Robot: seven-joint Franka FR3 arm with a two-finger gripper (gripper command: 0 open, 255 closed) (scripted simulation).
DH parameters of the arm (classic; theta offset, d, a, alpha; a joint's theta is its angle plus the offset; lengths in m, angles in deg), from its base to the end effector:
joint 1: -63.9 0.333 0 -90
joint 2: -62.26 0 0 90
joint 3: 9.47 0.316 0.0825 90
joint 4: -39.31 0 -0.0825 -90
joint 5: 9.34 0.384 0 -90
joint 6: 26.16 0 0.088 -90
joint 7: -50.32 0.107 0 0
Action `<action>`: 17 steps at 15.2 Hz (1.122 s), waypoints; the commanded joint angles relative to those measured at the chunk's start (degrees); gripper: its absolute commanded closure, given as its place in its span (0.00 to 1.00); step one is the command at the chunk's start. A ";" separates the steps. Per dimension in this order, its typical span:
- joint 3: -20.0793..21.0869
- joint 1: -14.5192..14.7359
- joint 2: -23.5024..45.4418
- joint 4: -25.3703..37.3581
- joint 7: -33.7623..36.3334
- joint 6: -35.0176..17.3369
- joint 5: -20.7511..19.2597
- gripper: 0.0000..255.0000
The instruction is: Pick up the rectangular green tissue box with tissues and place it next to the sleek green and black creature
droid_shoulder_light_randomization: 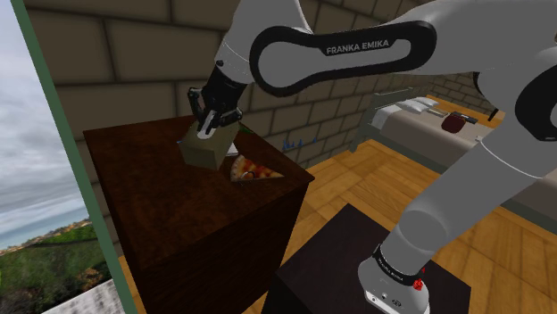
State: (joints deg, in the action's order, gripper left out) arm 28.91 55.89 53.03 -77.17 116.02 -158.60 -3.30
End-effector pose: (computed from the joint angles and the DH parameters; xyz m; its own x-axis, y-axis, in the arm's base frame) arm 0.4688 0.2975 0.5436 0.7618 -0.6270 0.1631 -0.5455 -0.7565 -0.3607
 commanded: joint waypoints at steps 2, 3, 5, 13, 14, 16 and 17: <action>-0.33 -0.02 -0.56 1.95 -0.28 2.43 0.34 1.00; -0.40 -0.04 -0.65 2.64 -0.31 3.20 0.37 1.00; -0.53 -0.09 -0.78 4.07 -0.34 4.74 0.40 1.00; -0.85 -0.31 -0.75 9.72 -0.20 10.37 0.16 1.00; -1.98 -0.66 -1.37 9.07 -2.02 10.35 1.10 1.00; -4.22 -1.31 -2.38 7.95 -5.54 10.40 2.73 1.00; -5.32 -1.64 -2.77 7.49 -7.24 10.46 3.43 1.00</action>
State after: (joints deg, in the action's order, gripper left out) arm 24.59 54.65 50.26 -69.48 110.48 -148.10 -0.36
